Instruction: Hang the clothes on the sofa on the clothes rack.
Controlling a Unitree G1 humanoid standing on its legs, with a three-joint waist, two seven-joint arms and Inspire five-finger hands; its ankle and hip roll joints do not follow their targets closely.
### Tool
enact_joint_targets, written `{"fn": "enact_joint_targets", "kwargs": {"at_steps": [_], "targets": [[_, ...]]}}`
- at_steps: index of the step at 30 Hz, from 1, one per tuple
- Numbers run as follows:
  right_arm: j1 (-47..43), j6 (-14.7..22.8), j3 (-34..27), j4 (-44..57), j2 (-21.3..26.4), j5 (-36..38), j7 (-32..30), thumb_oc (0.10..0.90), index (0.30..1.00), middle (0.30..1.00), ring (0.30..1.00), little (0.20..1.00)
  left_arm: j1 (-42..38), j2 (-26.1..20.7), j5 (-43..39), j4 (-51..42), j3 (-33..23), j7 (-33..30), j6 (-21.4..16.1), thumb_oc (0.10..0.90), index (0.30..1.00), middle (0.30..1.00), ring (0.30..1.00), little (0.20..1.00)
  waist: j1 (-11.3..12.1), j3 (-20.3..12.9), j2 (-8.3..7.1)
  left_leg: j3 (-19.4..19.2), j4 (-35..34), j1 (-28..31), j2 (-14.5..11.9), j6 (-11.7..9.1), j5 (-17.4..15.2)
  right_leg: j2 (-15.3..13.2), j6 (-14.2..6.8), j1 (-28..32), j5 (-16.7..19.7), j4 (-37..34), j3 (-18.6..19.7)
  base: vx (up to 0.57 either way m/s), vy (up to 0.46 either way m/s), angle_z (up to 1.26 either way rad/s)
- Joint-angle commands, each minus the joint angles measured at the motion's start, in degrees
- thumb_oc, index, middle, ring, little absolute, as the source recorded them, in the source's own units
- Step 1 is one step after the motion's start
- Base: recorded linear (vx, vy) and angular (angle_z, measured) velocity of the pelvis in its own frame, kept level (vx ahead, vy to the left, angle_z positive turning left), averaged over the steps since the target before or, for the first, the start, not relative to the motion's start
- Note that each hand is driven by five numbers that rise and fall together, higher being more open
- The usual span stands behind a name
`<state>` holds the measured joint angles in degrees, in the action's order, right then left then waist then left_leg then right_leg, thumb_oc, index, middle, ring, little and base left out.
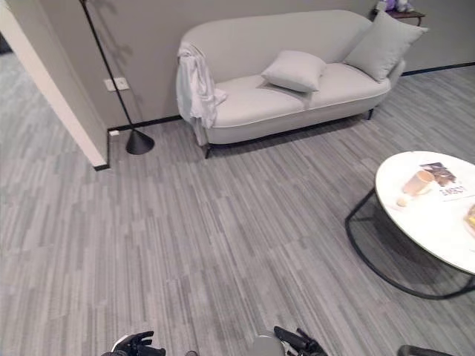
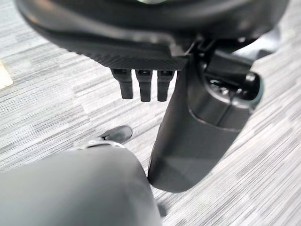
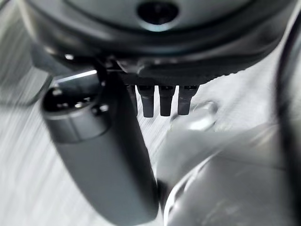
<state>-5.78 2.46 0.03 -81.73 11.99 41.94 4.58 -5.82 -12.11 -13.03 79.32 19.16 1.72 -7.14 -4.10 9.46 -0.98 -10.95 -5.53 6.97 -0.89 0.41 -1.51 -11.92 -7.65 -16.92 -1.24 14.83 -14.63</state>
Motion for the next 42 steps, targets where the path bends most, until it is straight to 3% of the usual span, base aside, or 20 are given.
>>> {"fn": "enact_joint_targets", "kwargs": {"at_steps": [1,9,10,12,13,14,15,17,20,23,27,32,33,34,36,37,39,40,41,42], "targets": [[0.8,-1.2,1.0,-6.3,0.9,-2.0,-1.5,0.8,0.9,0.9,0.9,0.9,-0.2,3.8,3.4,0.3,3.6,0.5,-1.4,0.8,0.9,0.9,0.9,0.9,-1.4,0.0,2.37,5.2,0.5,3.3,2.9,-0.1,-7.2,0.8,-2.2,0.2,10.7,-15.2,0.1,0.23,-0.066,-0.05],[1.4,-3.7,0.7,-10.0,0.3,-3.1,-0.2,0.8,0.9,0.9,0.9,0.9,-1.4,5.6,3.5,-0.3,5.6,1.2,-1.3,0.8,0.9,0.9,0.9,0.9,-1.9,-1.8,3.76,10.3,0.5,11.4,-1.5,-1.9,-12.3,-1.5,-3.2,-0.4,14.6,-15.9,0.0,0.45,-0.161,0.35],[0.8,-2.8,2.0,-9.8,1.4,-5.5,-0.9,0.8,0.9,0.9,0.9,0.9,-1.4,5.9,0.0,0.6,3.2,0.5,-0.6,0.8,0.9,0.9,0.9,0.9,-1.3,-2.5,5.42,11.0,1.5,12.0,-5.5,-3.0,-8.6,0.8,-1.7,-0.3,12.3,-12.0,-0.5,0.36,-0.228,0.14],[0.5,-2.6,2.5,-9.1,1.5,-6.2,-1.2,0.8,0.9,0.9,0.9,0.9,-1.5,5.7,-0.3,0.7,2.9,0.6,-0.6,0.8,0.9,0.9,0.9,0.9,-1.3,-2.8,5.32,11.1,3.6,10.4,-6.3,-3.5,-6.8,0.7,-1.2,0.0,11.7,-11.7,-1.0,0.33,-0.245,0.13],[0.0,-1.0,6.2,-6.8,1.8,-10.4,-2.1,0.8,0.9,0.9,0.9,0.9,-1.6,4.9,-1.0,1.2,1.5,0.1,-0.2,0.8,0.9,0.9,0.9,0.9,0.3,-3.8,5.37,11.5,11.5,6.9,-8.5,-4.9,-0.4,3.3,1.1,3.5,9.0,-12.2,-3.0,0.24,-0.21,0.23],[0.0,-1.0,6.2,-6.8,1.7,-10.4,-2.1,0.8,0.9,0.9,0.9,0.9,-1.6,4.9,-1.0,1.2,1.5,0.1,-0.2,0.8,0.9,0.9,0.9,0.9,0.1,-3.9,5.17,11.8,11.5,6.7,-8.3,-4.9,-0.2,3.1,1.1,3.4,9.1,-12.3,-3.1,0.55,-0.46,0.32],[-0.1,-0.6,8.3,-5.8,2.0,-13.4,-2.5,0.8,0.9,0.9,0.9,0.9,-1.5,3.9,-1.6,0.8,0.0,-0.3,0.2,0.8,0.9,0.9,0.9,0.9,2.3,-4.2,4.0,12.6,22.0,2.7,-9.9,-5.9,7.0,5.1,3.9,8.5,6.3,-13.9,-4.7,0.46,-0.406,0.31],[-1.0,-0.5,9.8,-4.9,2.9,-15.9,-2.8,0.8,0.9,0.9,0.9,0.9,-1.7,3.1,-1.6,0.0,-0.6,-0.4,0.1,0.8,0.9,0.9,0.9,0.9,5.1,-2.9,2.38,12.8,33.3,-2.4,-10.6,-4.9,10.0,6.0,5.8,13.3,4.5,-15.7,-5.9,0.46,-0.428,0.46],[-4.7,-0.7,13.6,-4.3,4.8,-21.3,-3.4,0.8,0.9,0.9,0.9,0.9,-1.5,2.6,-0.8,-0.7,-0.6,-0.5,0.1,0.8,0.9,0.9,0.9,0.9,9.6,-1.0,0.2,12.7,39.5,-13.2,-4.0,-2.6,3.8,5.8,5.9,18.0,2.6,-18.4,-4.4,0.31,-0.187,0.44],[-7.0,-0.4,15.8,-2.7,5.0,-22.9,-2.6,0.8,0.9,0.9,0.9,0.9,-0.3,2.2,-0.9,0.5,-2.4,-0.1,0.0,0.8,0.9,0.9,0.9,0.9,13.3,-1.4,-0.17,9.2,28.3,-19.8,0.7,-1.5,0.2,6.4,4.5,20.9,0.5,-19.8,-2.5,0.39,-0.035,-0.13],[-7.6,0.4,17.2,-2.0,2.7,-22.8,-2.2,0.8,0.9,0.9,0.9,0.9,1.7,1.7,-2.4,4.0,-6.8,0.3,0.6,0.8,0.9,0.9,0.9,0.9,18.6,-2.7,1.4,8.2,1.9,-26.0,2.6,-2.5,10.6,11.1,4.8,27.4,-5.2,-19.8,0.0,0.54,0.013,-0.28],[-5.1,0.2,18.0,-1.0,-2.1,-23.2,-1.0,0.8,0.9,0.9,0.9,0.9,5.4,1.6,-3.1,7.2,-11.1,0.8,1.5,0.8,0.9,0.9,0.9,0.9,21.9,-4.3,-0.14,8.2,1.9,-28.0,2.9,-1.1,14.6,11.4,4.9,34.3,-10.3,-17.1,3.6,0.52,0.092,-0.6],[-5.0,0.2,18.0,-1.0,-2.1,-23.2,-1.0,0.8,0.9,0.9,0.9,0.9,5.4,1.6,-3.1,7.2,-11.1,0.8,1.5,0.8,0.9,0.9,0.9,0.9,21.9,-4.2,-0.22,8.1,1.9,-27.9,3.0,-1.1,14.5,11.3,4.9,34.4,-10.4,-17.0,3.6,0.67,0.228,-0.91],[-2.8,0.0,17.6,-0.9,-3.4,-23.5,-0.5,0.8,0.9,0.9,0.9,0.9,5.8,2.0,-3.0,7.7,-11.6,0.3,1.6,0.8,0.9,0.9,0.9,0.9,22.3,-6.3,-2.37,8.2,4.6,-26.0,5.0,0.9,14.0,8.6,2.2,34.8,-8.2,-11.4,3.4,0.64,0.271,-0.62],[-1.1,-0.2,17.0,-1.0,-3.6,-23.6,0.2,0.8,0.9,0.9,0.9,0.9,5.9,2.2,-1.9,7.4,-11.0,0.4,1.5,0.8,0.9,0.9,0.9,0.9,21.3,-7.4,-3.19,8.0,4.5,-21.4,7.2,3.0,11.6,5.0,-1.8,30.7,1.8,1.2,2.8,0.6,0.307,0.19],[-1.1,-0.2,17.0,-1.0,-3.5,-23.6,0.2,0.8,0.9,0.9,0.9,0.9,5.9,2.2,-1.9,7.4,-11.0,0.4,1.5,0.8,0.9,0.9,0.9,0.9,21.4,-7.5,-3.06,8.0,4.6,-21.5,7.1,3.0,11.6,5.2,-1.8,30.6,1.9,1.1,2.9,0.4,0.247,0.31],[-1.1,-0.5,16.9,-0.5,-2.0,-25.3,-0.4,0.8,0.9,0.9,0.9,0.9,4.4,2.3,1.5,5.6,-7.2,-0.9,1.0,0.8,0.9,0.9,0.9,0.9,18.7,-7.7,-1.78,7.6,3.3,-16.0,8.5,4.7,9.2,1.0,-4.5,26.7,15.0,13.8,1.7,0.5,0.286,0.0],[-1.1,-0.5,16.9,-0.5,-2.0,-25.3,-0.4,0.8,0.9,0.9,0.9,0.9,4.4,2.3,1.5,5.6,-7.2,-0.9,1.0,0.8,0.9,0.9,0.9,0.9,18.7,-7.7,-1.77,7.6,3.3,-16.1,8.5,4.7,9.2,1.0,-4.5,26.7,15.0,13.8,1.7,0.65,0.44,0.39],[-2.6,0.2,16.3,1.1,-0.4,-27.6,-3.8,0.8,0.9,0.9,0.9,0.9,2.9,1.8,4.3,2.3,-3.1,-2.1,0.8,0.8,0.9,0.9,0.9,0.9,14.3,-6.3,3.56,11.1,0.7,-7.9,6.9,5.9,6.6,-1.1,-1.4,15.7,9.5,27.9,-1.7,0.48,0.298,0.48],[-3.9,0.6,16.6,2.1,-0.3,-28.5,-5.9,0.8,0.9,0.9,0.9,0.9,1.4,2.0,5.0,1.0,-0.8,-2.4,0.6,0.8,0.9,0.9,0.9,0.9,12.1,-5.1,4.61,12.5,0.5,-5.9,6.6,5.5,5.8,0.2,0.2,12.1,5.3,27.2,-2.5,0.58,0.295,0.59]]}}
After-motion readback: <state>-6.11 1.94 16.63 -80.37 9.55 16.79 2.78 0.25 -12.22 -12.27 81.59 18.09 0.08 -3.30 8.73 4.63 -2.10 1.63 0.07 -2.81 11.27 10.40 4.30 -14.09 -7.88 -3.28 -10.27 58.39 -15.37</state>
